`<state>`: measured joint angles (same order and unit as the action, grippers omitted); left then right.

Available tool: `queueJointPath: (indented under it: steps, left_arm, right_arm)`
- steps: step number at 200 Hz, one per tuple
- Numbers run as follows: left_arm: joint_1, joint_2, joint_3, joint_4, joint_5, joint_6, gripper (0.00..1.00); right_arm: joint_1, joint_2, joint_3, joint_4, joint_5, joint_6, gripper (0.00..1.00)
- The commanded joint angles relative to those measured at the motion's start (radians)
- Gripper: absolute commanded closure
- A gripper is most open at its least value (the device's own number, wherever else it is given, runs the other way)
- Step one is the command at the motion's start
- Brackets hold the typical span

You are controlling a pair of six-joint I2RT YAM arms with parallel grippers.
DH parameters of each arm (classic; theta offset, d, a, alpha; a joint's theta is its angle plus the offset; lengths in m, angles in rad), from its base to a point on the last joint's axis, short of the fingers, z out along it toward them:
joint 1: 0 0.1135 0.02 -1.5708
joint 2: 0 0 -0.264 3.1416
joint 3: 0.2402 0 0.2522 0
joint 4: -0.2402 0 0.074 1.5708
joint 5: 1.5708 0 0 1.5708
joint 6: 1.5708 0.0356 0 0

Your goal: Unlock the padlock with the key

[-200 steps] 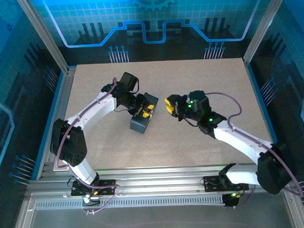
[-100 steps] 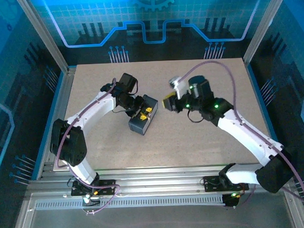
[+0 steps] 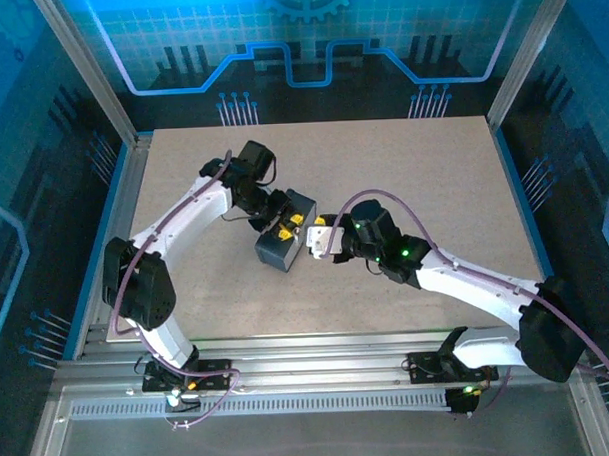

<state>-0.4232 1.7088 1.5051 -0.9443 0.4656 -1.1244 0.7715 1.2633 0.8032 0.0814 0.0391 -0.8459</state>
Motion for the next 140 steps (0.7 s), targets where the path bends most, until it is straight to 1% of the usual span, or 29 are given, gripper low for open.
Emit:
queueJointPath:
  steps: [1,28,62,102,140]
  left_arm:
    - [0.002,0.006,0.042,-0.032,0.038,0.009,1.00]
    - [0.001,0.007,0.040,-0.029,0.043,0.007,1.00]
    - [0.001,0.004,0.031,-0.019,0.045,0.003,1.00]
    - [0.001,0.007,0.029,-0.013,0.051,0.002,1.00]
    - [0.001,0.007,0.032,-0.011,0.052,0.002,1.00]
  right_arm:
    - [0.036,0.018,-0.003,0.107,0.046,-0.093,0.67]
    - [0.062,0.053,0.019,0.101,0.066,-0.144,0.67]
    - [0.072,0.091,0.051,0.074,0.068,-0.179,0.67]
    - [0.096,0.117,0.069,0.098,0.088,-0.191,0.69]
    - [0.103,0.134,0.071,0.083,0.082,-0.207,0.70]
